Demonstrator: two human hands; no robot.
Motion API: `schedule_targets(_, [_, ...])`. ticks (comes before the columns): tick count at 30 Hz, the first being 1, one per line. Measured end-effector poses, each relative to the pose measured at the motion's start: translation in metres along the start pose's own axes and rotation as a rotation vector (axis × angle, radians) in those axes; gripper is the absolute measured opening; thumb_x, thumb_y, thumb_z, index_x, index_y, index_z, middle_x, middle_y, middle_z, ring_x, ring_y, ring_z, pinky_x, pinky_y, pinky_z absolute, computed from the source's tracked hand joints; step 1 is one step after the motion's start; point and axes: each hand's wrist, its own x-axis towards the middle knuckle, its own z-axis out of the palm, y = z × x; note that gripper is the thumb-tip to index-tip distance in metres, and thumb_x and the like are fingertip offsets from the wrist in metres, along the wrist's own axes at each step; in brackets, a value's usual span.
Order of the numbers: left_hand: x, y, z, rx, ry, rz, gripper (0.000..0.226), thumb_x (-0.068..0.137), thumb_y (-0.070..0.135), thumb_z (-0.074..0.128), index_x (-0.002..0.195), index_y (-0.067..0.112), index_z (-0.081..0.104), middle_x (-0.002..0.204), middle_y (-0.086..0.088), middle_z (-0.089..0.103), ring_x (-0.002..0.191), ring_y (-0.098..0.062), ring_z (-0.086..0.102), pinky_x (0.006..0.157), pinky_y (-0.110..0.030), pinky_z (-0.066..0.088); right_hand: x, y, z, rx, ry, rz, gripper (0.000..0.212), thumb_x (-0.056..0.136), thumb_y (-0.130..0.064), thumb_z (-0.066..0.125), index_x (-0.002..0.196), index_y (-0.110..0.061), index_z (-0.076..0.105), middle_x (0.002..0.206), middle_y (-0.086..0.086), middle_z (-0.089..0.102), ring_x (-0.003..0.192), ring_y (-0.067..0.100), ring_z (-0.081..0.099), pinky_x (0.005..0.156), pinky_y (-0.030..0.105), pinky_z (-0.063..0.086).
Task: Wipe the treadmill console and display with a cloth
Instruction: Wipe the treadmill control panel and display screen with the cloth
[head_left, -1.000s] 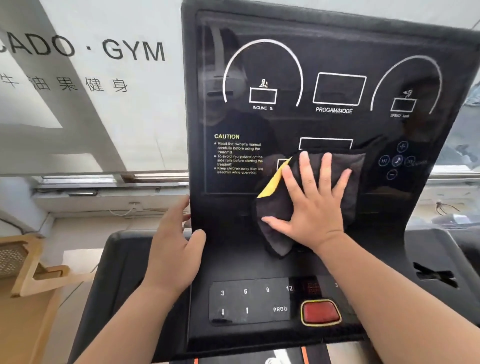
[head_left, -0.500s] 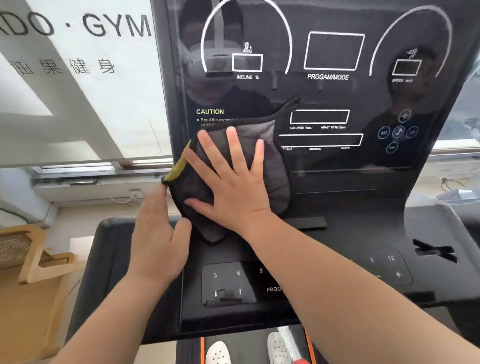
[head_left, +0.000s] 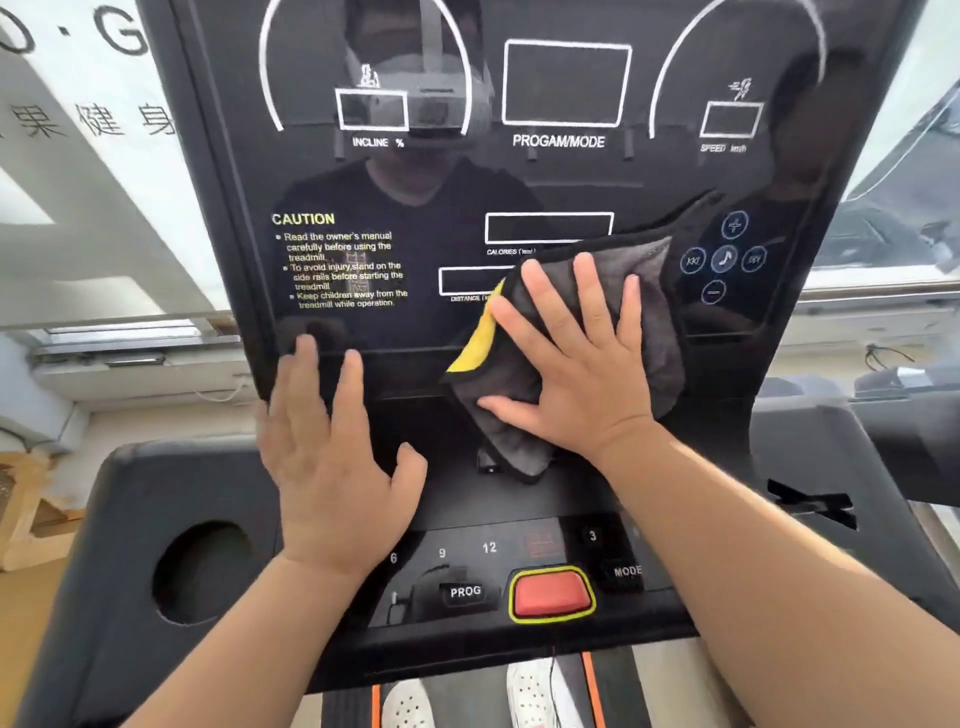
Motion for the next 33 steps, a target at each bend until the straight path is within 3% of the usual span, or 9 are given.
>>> schedule_targets(2, [-0.004, 0.009, 0.009, 0.015, 0.038, 0.184, 0.072, 0.074, 0.028, 0.063, 0.140, 0.002, 0.053, 0.147, -0.021, 0.046, 0.135, -0.043, 0.045, 0.112, -0.054, 0.032, -0.011, 0.025, 0.000, -0.001, 0.014, 0.018, 0.092, 0.082, -0.081, 0.057, 0.159, -0.036, 0.033, 0.168, 0.000, 0.019, 0.155, 0.041, 0.016, 0.121, 0.069, 0.005])
schedule_targets(4, [-0.007, 0.018, 0.016, 0.036, 0.008, 0.256, 0.066, 0.074, 0.026, 0.066, 0.136, 0.003, 0.058, 0.141, -0.016, 0.054, 0.130, -0.040, 0.051, 0.108, -0.050, 0.037, -0.024, 0.052, -0.001, -0.017, 0.004, 0.044, 0.093, 0.082, -0.082, 0.056, 0.159, -0.034, 0.033, 0.169, 0.002, 0.020, 0.155, 0.043, 0.017, 0.120, 0.069, 0.006])
schedule_targets(12, [-0.021, 0.041, 0.022, 0.100, -0.078, 0.223, 0.064, 0.077, 0.031, 0.063, 0.136, 0.006, 0.059, 0.148, -0.015, 0.049, 0.138, -0.038, 0.044, 0.106, -0.061, 0.040, -0.036, 0.114, -0.021, -0.024, -0.112, 0.135, 0.115, 0.066, -0.087, 0.061, 0.159, -0.027, 0.031, 0.171, 0.010, 0.016, 0.154, 0.051, 0.008, 0.118, 0.076, 0.004])
schedule_targets(16, [-0.022, 0.048, 0.021, 0.140, -0.154, 0.170, 0.066, 0.080, 0.038, 0.055, 0.140, 0.010, 0.054, 0.155, -0.012, 0.041, 0.142, -0.036, 0.039, 0.112, -0.061, 0.035, 0.031, 0.097, -0.041, 0.007, -0.093, 0.220, 0.111, 0.075, -0.091, 0.048, 0.163, -0.031, 0.018, 0.173, 0.007, 0.007, 0.155, 0.049, 0.001, 0.117, 0.076, -0.001])
schedule_targets(20, [-0.019, 0.067, 0.024, 0.067, -0.133, 0.173, 0.061, 0.081, 0.037, 0.055, 0.136, 0.011, 0.058, 0.151, -0.011, 0.047, 0.136, -0.034, 0.047, 0.109, -0.058, 0.041, 0.074, 0.067, -0.047, 0.005, -0.033, 0.286, 0.104, 0.083, -0.089, 0.037, 0.165, -0.031, 0.013, 0.173, 0.007, 0.007, 0.156, 0.048, 0.002, 0.119, 0.074, 0.000])
schedule_targets(23, [-0.017, 0.081, 0.031, 0.032, -0.103, 0.145, 0.066, 0.079, 0.036, 0.057, 0.140, 0.012, 0.054, 0.151, -0.009, 0.047, 0.139, -0.033, 0.044, 0.112, -0.057, 0.038, 0.047, 0.055, -0.038, 0.011, -0.060, 0.185, 0.096, 0.089, -0.084, 0.037, 0.165, -0.031, 0.013, 0.173, 0.005, 0.006, 0.157, 0.046, 0.001, 0.120, 0.070, -0.002])
schedule_targets(26, [-0.017, 0.089, 0.040, 0.030, -0.110, 0.132, 0.072, 0.080, 0.037, 0.057, 0.149, 0.020, 0.044, 0.154, -0.006, 0.045, 0.145, -0.030, 0.038, 0.116, -0.058, 0.032, -0.014, 0.062, -0.022, 0.040, -0.105, 0.032, 0.090, 0.088, -0.075, 0.051, 0.162, -0.034, 0.023, 0.173, 0.002, 0.012, 0.158, 0.042, 0.004, 0.122, 0.065, -0.004])
schedule_targets(29, [-0.019, 0.091, 0.046, 0.047, -0.118, 0.115, 0.070, 0.078, 0.036, 0.061, 0.147, 0.023, 0.049, 0.156, -0.007, 0.041, 0.147, -0.031, 0.034, 0.117, -0.058, 0.027, -0.058, 0.094, -0.012, 0.032, -0.127, 0.103, 0.096, 0.077, -0.075, 0.063, 0.158, -0.035, 0.032, 0.171, 0.001, 0.017, 0.157, 0.042, 0.007, 0.120, 0.069, 0.001])
schedule_targets(33, [-0.021, 0.089, 0.049, 0.078, -0.151, 0.111, 0.066, 0.076, 0.033, 0.065, 0.140, 0.021, 0.056, 0.158, -0.009, 0.039, 0.149, -0.032, 0.032, 0.117, -0.061, 0.027, -0.052, 0.146, -0.020, 0.009, -0.174, 0.150, 0.114, 0.064, -0.086, 0.061, 0.158, -0.030, 0.029, 0.171, 0.008, 0.012, 0.154, 0.049, 0.003, 0.117, 0.078, 0.005])
